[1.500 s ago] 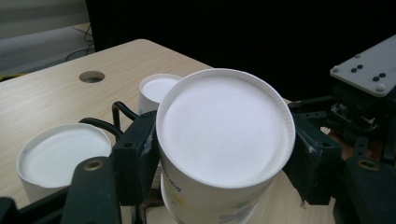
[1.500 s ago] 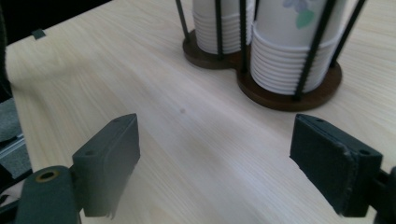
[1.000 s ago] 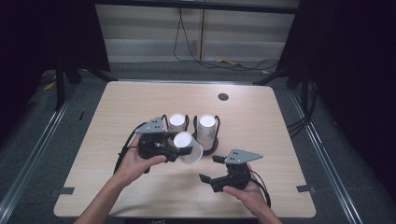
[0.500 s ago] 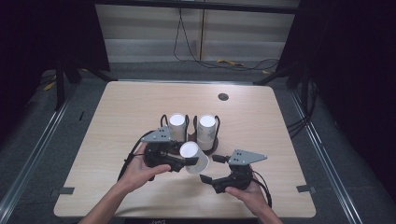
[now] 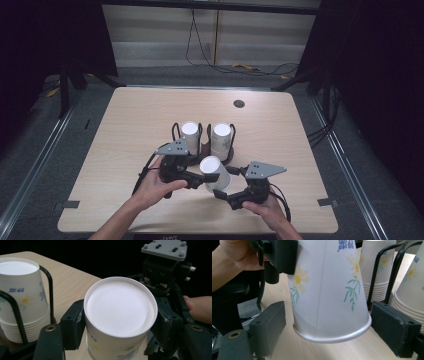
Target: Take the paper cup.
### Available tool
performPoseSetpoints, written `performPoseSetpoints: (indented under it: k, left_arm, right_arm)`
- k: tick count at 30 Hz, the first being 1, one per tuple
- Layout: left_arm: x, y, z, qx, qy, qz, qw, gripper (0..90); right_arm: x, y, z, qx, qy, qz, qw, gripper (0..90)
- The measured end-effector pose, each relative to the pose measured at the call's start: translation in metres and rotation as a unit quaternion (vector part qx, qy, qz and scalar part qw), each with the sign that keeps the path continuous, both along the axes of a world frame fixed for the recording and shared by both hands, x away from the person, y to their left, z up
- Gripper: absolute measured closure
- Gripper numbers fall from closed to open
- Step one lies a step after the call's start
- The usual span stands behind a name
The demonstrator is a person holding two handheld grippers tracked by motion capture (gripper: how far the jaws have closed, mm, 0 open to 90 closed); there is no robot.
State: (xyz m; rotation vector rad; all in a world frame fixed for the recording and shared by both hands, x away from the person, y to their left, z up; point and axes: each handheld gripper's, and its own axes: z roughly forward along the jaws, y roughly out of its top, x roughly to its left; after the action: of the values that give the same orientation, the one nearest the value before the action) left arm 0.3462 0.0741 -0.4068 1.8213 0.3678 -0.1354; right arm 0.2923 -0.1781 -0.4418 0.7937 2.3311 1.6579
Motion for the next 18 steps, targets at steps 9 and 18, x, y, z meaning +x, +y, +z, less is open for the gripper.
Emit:
performPoseSetpoints:
  k: [9, 18]
  left_arm:
    - [-0.0021, -0.0035, 0.0006, -0.004, 0.005, -0.009, 0.9999, 34.6]
    - [-0.0029, -0.0054, 0.0006, -0.007, 0.009, -0.013, 0.9999, 34.7]
  right_arm:
    - [0.0002, 0.0022, -0.0009, 0.010, 0.000, 0.008, 0.9999, 13.6]
    - [0.0020, 0.0005, -0.0010, 0.030, -0.001, 0.006, 0.9995, 16.2]
